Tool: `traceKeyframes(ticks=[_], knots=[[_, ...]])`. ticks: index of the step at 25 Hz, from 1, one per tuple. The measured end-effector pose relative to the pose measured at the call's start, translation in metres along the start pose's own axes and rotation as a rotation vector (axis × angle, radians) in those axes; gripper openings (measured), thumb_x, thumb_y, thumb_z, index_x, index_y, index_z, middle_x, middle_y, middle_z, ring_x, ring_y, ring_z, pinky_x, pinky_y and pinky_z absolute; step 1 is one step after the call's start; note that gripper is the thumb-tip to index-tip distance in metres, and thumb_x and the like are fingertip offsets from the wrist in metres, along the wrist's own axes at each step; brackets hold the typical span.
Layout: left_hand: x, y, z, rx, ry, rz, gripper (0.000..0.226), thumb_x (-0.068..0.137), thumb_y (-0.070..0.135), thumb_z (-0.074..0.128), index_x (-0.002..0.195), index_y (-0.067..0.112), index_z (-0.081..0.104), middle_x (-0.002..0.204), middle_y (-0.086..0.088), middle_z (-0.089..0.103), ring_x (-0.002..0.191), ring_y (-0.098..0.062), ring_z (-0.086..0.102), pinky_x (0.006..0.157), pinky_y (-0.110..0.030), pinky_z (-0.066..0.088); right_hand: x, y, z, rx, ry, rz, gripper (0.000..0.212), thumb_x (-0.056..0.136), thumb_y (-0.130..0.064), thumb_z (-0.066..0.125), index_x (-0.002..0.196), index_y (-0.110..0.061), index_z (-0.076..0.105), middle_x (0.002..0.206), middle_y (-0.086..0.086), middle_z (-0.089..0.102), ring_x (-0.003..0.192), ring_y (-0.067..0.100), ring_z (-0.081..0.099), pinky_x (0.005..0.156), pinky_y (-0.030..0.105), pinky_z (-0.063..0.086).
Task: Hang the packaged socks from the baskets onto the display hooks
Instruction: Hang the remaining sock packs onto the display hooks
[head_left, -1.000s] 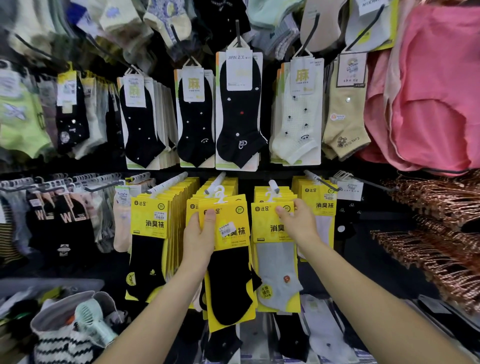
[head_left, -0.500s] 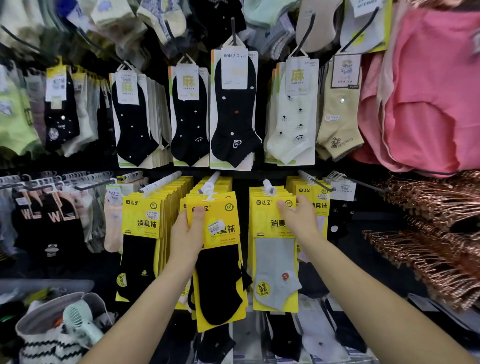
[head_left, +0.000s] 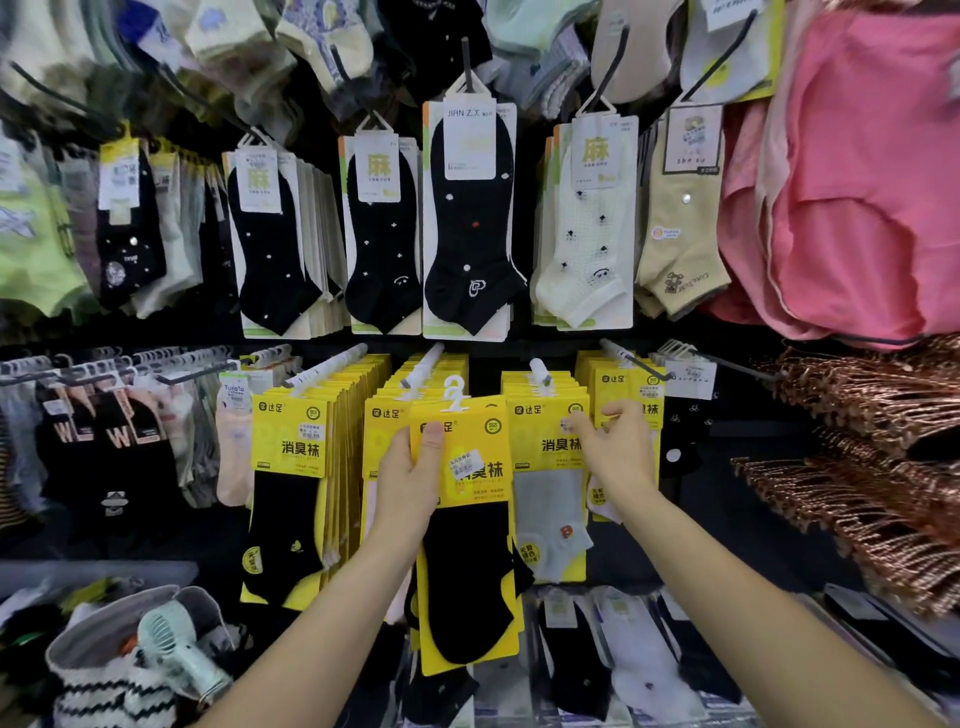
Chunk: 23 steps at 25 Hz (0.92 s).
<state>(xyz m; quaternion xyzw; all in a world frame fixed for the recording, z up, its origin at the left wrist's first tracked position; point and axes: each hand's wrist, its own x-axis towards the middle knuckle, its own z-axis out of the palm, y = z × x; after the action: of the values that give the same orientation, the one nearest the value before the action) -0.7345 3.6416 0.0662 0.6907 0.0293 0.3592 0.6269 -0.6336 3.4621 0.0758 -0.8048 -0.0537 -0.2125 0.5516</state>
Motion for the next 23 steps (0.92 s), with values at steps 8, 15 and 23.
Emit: traceKeyframes(ticks=[8,15,23], knots=[[-0.008,0.003,0.043,-0.032,-0.086,0.033,0.012,0.094,0.032,0.049,0.092,0.025,0.059,0.093,0.009,0.065,0.084,0.001,0.060,0.064,-0.007,0.045,-0.026,-0.023,-0.003,0.158,-0.251,-0.152,0.031,0.075,-0.037,0.074,0.086,-0.018,0.053,0.081,-0.002,0.058,0.075,0.013,0.054,0.067,0.025,0.047],[-0.003,-0.006,0.033,0.055,-0.039,0.014,0.032,0.099,0.028,0.039,0.068,0.021,0.040,0.063,0.009,0.039,0.049,0.003,0.041,0.048,-0.011,0.033,-0.014,-0.011,-0.020,0.244,-0.228,-0.002,0.017,0.089,-0.028,0.062,0.100,-0.017,0.055,0.103,0.012,0.068,0.105,0.030,0.062,0.085,0.042,0.053],[0.011,-0.014,-0.009,0.077,0.112,0.007,0.029,0.099,0.031,0.041,0.072,0.023,0.048,0.071,0.009,0.053,0.066,-0.007,0.049,0.060,-0.025,0.040,0.005,-0.015,-0.007,0.124,-0.130,-0.015,0.019,0.093,-0.027,0.055,0.098,-0.009,0.057,0.102,0.012,0.065,0.099,0.027,0.060,0.074,0.035,0.048]])
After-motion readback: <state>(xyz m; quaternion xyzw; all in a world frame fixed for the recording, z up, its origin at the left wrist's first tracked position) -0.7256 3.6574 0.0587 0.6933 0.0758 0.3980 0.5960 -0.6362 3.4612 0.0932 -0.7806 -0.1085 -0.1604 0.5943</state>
